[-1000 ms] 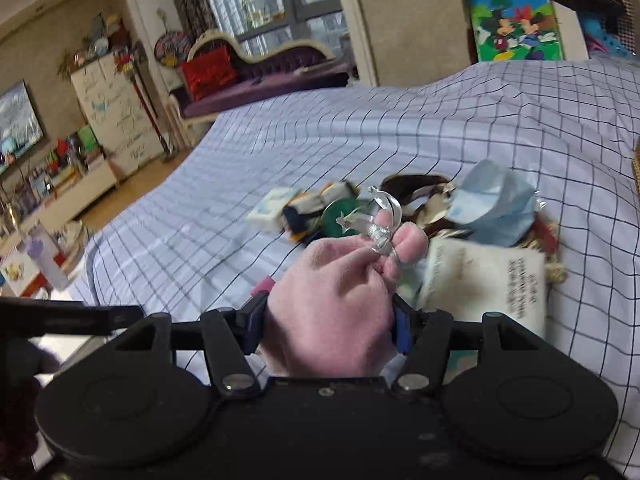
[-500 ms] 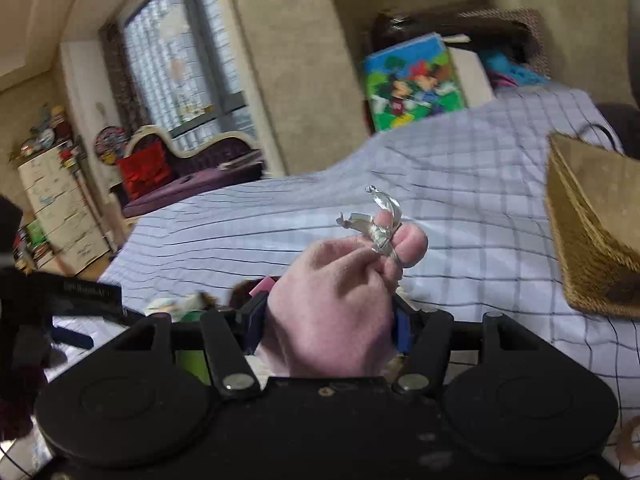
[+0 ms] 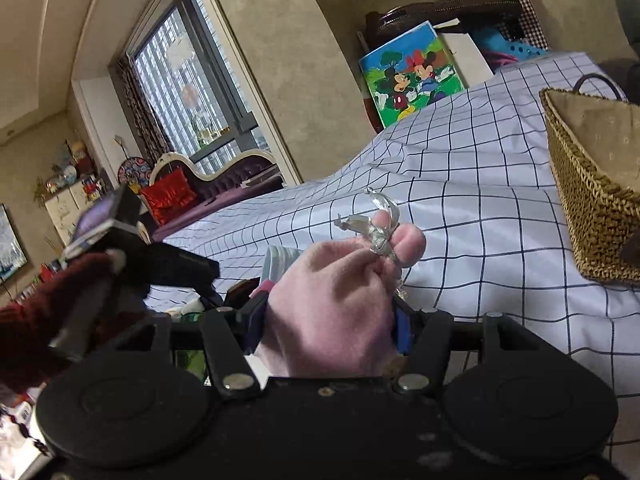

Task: Organize soft objects
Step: 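Grasp the orange-and-white cloth bundle with the left gripper while the right gripper holds the pouch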

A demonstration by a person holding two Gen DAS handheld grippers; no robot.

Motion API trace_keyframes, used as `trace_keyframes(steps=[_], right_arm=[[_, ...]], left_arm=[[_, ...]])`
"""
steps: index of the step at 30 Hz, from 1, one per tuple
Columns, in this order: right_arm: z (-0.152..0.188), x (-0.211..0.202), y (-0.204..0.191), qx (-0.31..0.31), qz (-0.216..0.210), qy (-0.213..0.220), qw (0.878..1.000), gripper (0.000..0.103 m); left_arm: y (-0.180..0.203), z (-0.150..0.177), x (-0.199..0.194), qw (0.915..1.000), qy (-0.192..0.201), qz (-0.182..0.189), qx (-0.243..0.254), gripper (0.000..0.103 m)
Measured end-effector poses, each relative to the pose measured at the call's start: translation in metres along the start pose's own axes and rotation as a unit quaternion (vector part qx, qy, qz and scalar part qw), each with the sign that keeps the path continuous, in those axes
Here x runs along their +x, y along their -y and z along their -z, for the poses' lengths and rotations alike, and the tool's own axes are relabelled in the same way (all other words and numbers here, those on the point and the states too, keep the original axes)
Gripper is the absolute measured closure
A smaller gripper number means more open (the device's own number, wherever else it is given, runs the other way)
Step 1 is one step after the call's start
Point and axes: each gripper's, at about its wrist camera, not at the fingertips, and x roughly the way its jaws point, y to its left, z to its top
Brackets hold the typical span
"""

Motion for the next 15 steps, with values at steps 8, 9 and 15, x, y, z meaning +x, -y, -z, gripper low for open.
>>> trace_keyframes(steps=[8,9,15], right_arm=[[0.007,-0.002,0.003,0.000,-0.009,0.024,1.000,0.043],[0.009,-0.001,0.005,0.001,-0.010,0.028,1.000,0.043],[0.019,0.007,0.038,0.061,-0.046,0.078,0.994,0.043]], left_arm=[[-0.022,-0.002,-0.023,0.9983,0.020,0.053,-0.017,0.042],[-0.029,0.002,-0.036,0.9978,0.035,0.055,-0.014,0.042],[-0.126,0.043,-0.120,0.9933,0.111,0.033,-0.009,0.042]])
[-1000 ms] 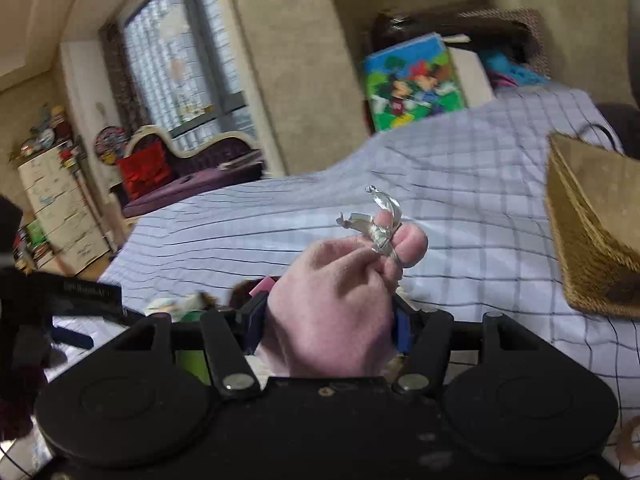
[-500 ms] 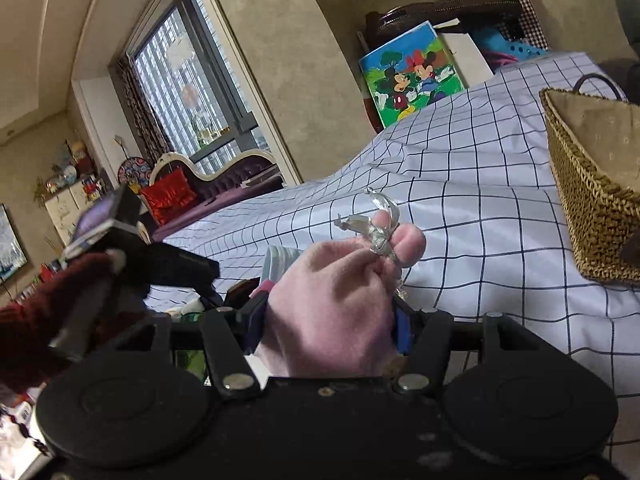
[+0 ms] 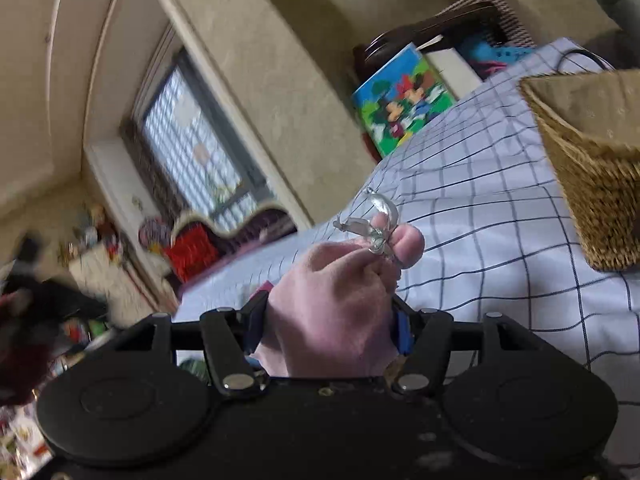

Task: Organize soft objects
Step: 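Grasp the orange-and-white cloth bundle with the left gripper while the right gripper holds the pouch, then carry the cloth bundle and pouch over the white box and open both grippers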

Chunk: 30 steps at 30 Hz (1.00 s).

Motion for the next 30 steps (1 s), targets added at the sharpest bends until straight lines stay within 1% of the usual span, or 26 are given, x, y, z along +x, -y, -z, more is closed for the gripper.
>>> trace_keyframes(steps=[2,5,8,10,12,14,16,17,19,20,22,24,26,28,30], right_arm=[[0.005,-0.001,0.010,0.018,-0.005,0.028,0.999,0.044],[0.005,-0.006,0.026,0.054,-0.033,0.056,0.996,0.045],[0.005,0.009,0.043,0.104,-0.007,0.021,0.994,0.047],[0.004,0.015,0.050,0.123,-0.006,0.004,0.992,0.047],[0.002,0.023,0.051,0.130,0.012,-0.019,0.991,0.047],[0.000,0.028,0.053,0.144,0.030,-0.035,0.988,0.047],[-0.004,0.028,0.055,0.155,0.052,-0.042,0.986,0.048],[-0.007,0.028,0.051,0.146,0.072,-0.050,0.985,0.048],[-0.017,0.024,0.036,0.101,0.119,-0.062,0.986,0.048],[-0.023,0.020,0.026,0.080,0.134,-0.064,0.986,0.048],[-0.039,0.008,0.003,0.048,0.146,-0.055,0.987,0.048],[-0.053,-0.006,-0.029,0.012,0.143,-0.047,0.989,0.048],[-0.061,-0.012,-0.072,-0.039,0.136,-0.052,0.989,0.048],[-0.061,-0.014,-0.116,-0.088,0.108,-0.065,0.988,0.048],[-0.049,-0.016,-0.161,-0.111,0.060,-0.089,0.988,0.048]], left_arm=[[-0.045,0.014,-0.027,0.9997,0.015,-0.014,-0.009,0.042],[-0.111,0.040,-0.054,0.9983,0.022,-0.041,-0.034,0.042],[-0.168,0.062,-0.069,0.9960,0.019,-0.064,-0.060,0.042],[-0.200,0.076,-0.075,0.9929,0.017,-0.088,-0.079,0.042],[-0.224,0.086,-0.073,0.9894,0.012,-0.112,-0.092,0.042],[-0.242,0.095,-0.072,0.9867,0.002,-0.127,-0.102,0.042],[-0.259,0.101,-0.069,0.9844,-0.011,-0.131,-0.117,0.042],[-0.268,0.102,-0.069,0.9823,-0.023,-0.130,-0.133,0.042],[-0.285,0.107,-0.073,0.9803,-0.037,-0.111,-0.159,0.042],[-0.288,0.108,-0.074,0.9794,-0.039,-0.111,-0.164,0.042],[-0.298,0.116,-0.085,0.9786,-0.040,-0.109,-0.170,0.042],[-0.302,0.120,-0.094,0.9785,-0.034,-0.099,-0.178,0.042],[-0.311,0.127,-0.104,0.9790,-0.022,-0.089,-0.183,0.042],[-0.314,0.136,-0.115,0.9784,-0.013,-0.087,-0.187,0.042],[-0.320,0.148,-0.122,0.9763,-0.008,-0.089,-0.197,0.042]])
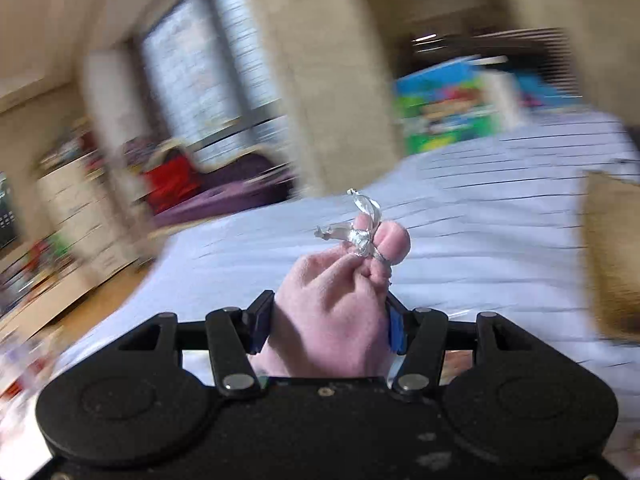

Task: Organize soft objects
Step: 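Carry the cloth bundle and pouch over the white box and open both grippers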

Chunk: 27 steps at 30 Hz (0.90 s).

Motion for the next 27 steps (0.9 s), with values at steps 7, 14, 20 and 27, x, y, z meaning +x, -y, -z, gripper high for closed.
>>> trace_keyframes(steps=[7,14,20,27], right_arm=[[0.056,-0.002,-0.187,-0.108,-0.184,-0.111,0.971,0.048],[0.147,-0.011,-0.350,-0.231,-0.266,-0.222,0.909,0.048],[0.201,0.001,-0.422,-0.279,-0.233,-0.298,0.883,0.048],[0.241,0.017,-0.463,-0.307,-0.208,-0.328,0.869,0.048]], left_arm=[[-0.046,0.034,0.002,0.9974,-0.018,-0.029,-0.063,0.042],[-0.070,0.062,0.028,0.9925,-0.061,-0.056,-0.090,0.042],[-0.082,0.069,0.052,0.9858,-0.097,-0.085,-0.108,0.042],[-0.083,0.069,0.058,0.9816,-0.111,-0.089,-0.127,0.041]])
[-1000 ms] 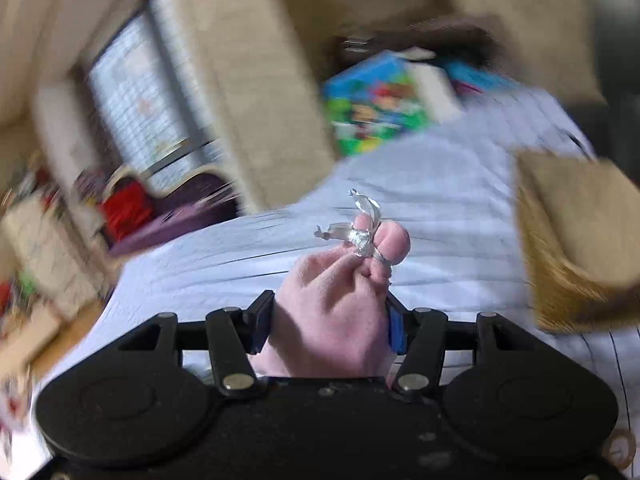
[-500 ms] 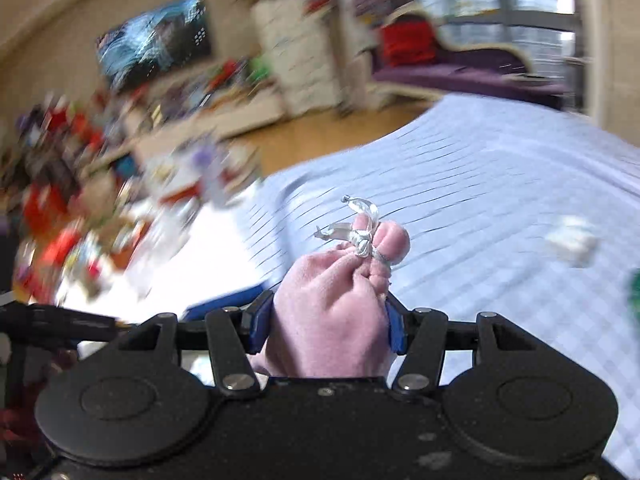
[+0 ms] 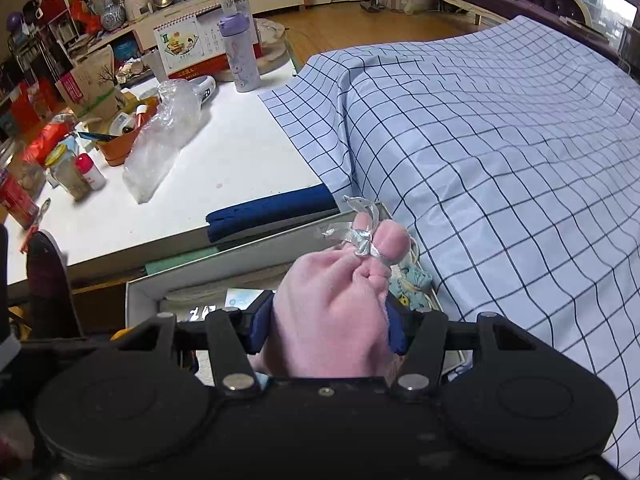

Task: Organize soft objects
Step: 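Carry the cloth bundle and pouch over the white box and open both grippers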

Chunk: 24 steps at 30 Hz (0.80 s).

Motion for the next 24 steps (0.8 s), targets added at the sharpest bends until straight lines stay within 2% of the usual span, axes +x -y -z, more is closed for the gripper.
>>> trace_keyframes(steps=[4,7,9,10,11,13,17,24], right_arm=[[-0.014,0.001,-0.001,0.004,0.010,0.009,1.000,0.047],[-0.021,-0.005,0.003,0.015,0.007,0.023,1.000,0.046],[-0.024,-0.007,0.003,0.015,0.004,0.041,0.999,0.035],[-0.026,-0.009,0.002,0.013,0.007,0.049,0.999,0.023],[-0.027,-0.012,0.001,0.011,0.009,0.060,0.998,0.022],[-0.028,-0.016,-0.002,0.003,0.018,0.077,0.997,0.022],[-0.024,-0.021,-0.001,-0.001,0.020,0.086,0.996,0.022],[-0.008,-0.034,0.027,0.023,0.032,0.097,0.995,0.022]], left_arm=[[0.002,0.001,0.002,0.9999,-0.002,-0.013,0.006,0.040],[0.000,0.001,0.004,0.9998,-0.005,-0.020,0.005,0.035],[-0.002,0.000,0.003,0.9998,-0.006,-0.018,-0.001,0.027],[-0.003,-0.001,0.003,0.9999,-0.004,-0.015,-0.004,0.026],[-0.003,-0.001,0.002,0.9999,-0.002,-0.015,-0.004,0.026],[-0.002,-0.001,0.001,0.9999,0.002,-0.016,-0.002,0.025],[0.002,0.002,0.000,0.9999,0.002,-0.011,0.006,0.024],[0.015,0.008,-0.008,0.9992,0.017,0.007,0.036,0.023]])
